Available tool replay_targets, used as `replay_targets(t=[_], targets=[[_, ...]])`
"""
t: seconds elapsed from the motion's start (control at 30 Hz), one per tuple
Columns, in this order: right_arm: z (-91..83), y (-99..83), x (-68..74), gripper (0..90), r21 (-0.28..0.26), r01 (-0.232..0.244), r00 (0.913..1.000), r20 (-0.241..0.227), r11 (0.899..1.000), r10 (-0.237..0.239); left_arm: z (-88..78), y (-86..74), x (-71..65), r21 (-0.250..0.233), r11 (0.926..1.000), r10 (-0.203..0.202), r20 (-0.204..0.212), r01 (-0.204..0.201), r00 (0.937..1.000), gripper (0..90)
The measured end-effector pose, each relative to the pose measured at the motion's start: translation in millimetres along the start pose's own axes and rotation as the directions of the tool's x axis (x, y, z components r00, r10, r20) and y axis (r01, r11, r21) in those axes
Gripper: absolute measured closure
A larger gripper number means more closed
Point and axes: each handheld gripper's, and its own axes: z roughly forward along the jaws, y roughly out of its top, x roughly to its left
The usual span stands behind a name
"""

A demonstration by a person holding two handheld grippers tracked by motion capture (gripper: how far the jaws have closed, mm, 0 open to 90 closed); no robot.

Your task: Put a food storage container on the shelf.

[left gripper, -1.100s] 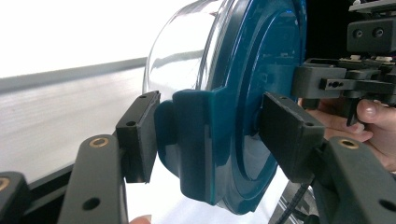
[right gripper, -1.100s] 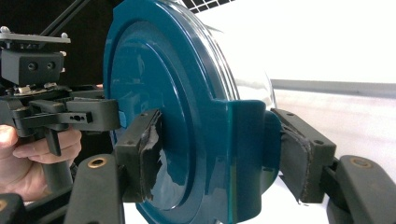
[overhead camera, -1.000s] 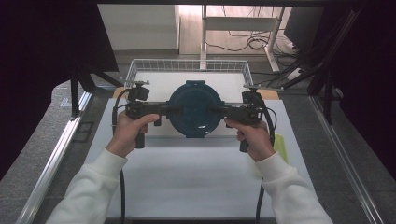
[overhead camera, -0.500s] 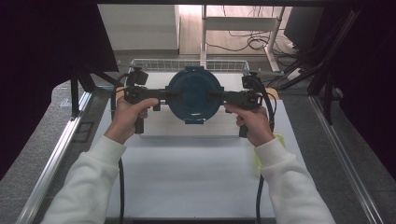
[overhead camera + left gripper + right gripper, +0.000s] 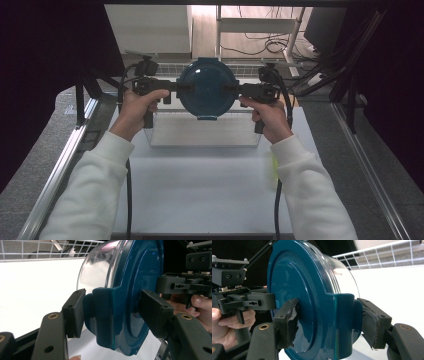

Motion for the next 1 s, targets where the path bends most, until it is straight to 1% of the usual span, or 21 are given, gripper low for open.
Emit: replay_targets(t=[0.1, 0.3, 0.4, 0.47, 0.53, 0.6, 0.77, 0.8, 0.87, 0.97, 1.0], targets=[[2.9, 7.7, -1.1, 35.1, -0.006, 0.001, 1.0, -0.001, 1.0, -0.001, 0.0, 6.2, 0.6, -0.002, 1.0, 0.009, -0.006, -0.009, 0.9999, 39.8], [9.0, 16.8, -3.1, 35.2, -0.002, -0.002, 1.0, -0.001, 1.0, 0.002, 1.5, 17.0, 8.4, 0.011, 0.9999, 0.012, -0.002, -0.012, 0.9999, 39.8], [12.3, 19.0, -5.4, 35.5, 0.002, -0.009, 1.0, 0.0, 1.0, 0.009, 4.3, 17.9, 14.1, 0.008, 1.0, -0.002, 0.007, 0.002, 1.0, 39.8], [15.0, 19.3, -7.3, 35.6, 0.008, -0.013, 0.9999, 0.004, 1.0, 0.013, 6.5, 17.7, 18.3, 0.014, 0.9999, -0.006, 0.009, 0.006, 0.9999, 39.8], [18.0, 19.2, -10.3, 35.6, 0.02, -0.024, 0.9997, 0.008, 0.999, 0.024, 8.5, 17.6, 21.5, 0.022, 0.9996, -0.019, 0.007, 0.019, 0.9998, 39.8], [21.1, 18.9, -13.7, 35.6, 0.023, -0.028, 0.9996, 0.007, 0.999, 0.027, 10.6, 17.8, 24.2, 0.029, 0.9994, -0.021, 0.002, 0.021, 0.9998, 39.8], [27.9, 19.2, -22.5, 35.3, 0.034, -0.054, 0.9986, 0.005, 0.998, 0.054, 17.4, 18.3, 31.9, 0.04, 0.9987, -0.031, -0.003, 0.031, 0.9995, 39.7], [29.2, 18.9, -24.3, 35.3, 0.038, -0.059, 0.9982, 0.006, 0.998, 0.059, 20.4, 17.9, 32.9, 0.03, 0.9981, -0.054, -0.001, 0.054, 0.9985, 39.7], [32.5, 17.6, -27.9, 35.1, 0.044, -0.078, 0.997, 0.01, 0.996, 0.077, 23.2, 17.1, 36.9, 0.036, 0.997, -0.069, -0.001, 0.069, 0.9976, 39.6], [36.6, 16.5, -32.3, 35.2, 0.048, -0.093, 0.9956, 0.017, 0.995, 0.092, 27.0, 15.6, 42.9, 0.045, 0.9952, -0.086, -0.001, 0.086, 0.9963, 39.5], [38.0, 16.3, -34.1, 35.1, 0.055, -0.099, 0.995, 0.021, 0.994, 0.098, 28.1, 15.2, 45.1, 0.037, 0.9944, -0.099, 0.001, 0.099, 0.9951, 39.5]])
